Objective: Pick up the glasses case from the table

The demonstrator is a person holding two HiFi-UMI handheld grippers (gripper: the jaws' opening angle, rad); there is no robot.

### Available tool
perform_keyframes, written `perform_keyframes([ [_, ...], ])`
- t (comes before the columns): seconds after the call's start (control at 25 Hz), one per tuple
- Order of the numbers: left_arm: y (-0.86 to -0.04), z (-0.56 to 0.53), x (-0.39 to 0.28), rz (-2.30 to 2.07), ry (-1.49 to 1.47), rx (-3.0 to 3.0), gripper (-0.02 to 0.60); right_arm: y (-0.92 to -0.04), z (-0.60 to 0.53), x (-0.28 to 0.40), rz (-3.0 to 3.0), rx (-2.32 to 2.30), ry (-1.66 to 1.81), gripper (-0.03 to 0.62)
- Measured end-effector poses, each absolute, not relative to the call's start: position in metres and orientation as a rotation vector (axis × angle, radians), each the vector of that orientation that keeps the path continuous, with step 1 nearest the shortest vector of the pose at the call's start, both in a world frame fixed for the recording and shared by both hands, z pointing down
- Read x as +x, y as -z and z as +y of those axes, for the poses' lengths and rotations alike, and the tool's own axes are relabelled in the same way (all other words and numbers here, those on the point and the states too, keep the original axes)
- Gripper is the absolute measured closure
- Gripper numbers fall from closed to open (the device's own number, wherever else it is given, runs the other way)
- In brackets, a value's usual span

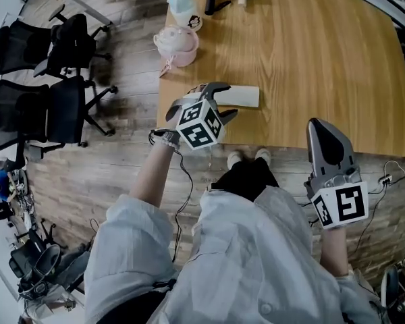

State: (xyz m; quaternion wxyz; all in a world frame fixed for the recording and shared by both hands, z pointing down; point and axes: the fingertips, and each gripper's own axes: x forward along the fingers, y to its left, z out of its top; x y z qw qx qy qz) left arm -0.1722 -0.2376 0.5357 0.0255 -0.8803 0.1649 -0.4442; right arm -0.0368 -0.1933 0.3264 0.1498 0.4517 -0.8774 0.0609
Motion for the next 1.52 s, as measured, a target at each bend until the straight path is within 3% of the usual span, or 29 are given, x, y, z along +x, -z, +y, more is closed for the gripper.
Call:
perform_keyframes([
  [0.76, -0.599, -0.257, -0.163, 0.279, 1.628, -2.725, 0.284, -0.337, -0.193, -0.008, -2.449, 1.338, -0.213, 0.594],
  [1.52, -0.606, -0.256, -0.158, -0.011, 1.823, -2.715, 0.285, -0.343, -0.203, -0.005, -2.463, 1.326, -0.249, 0.594],
])
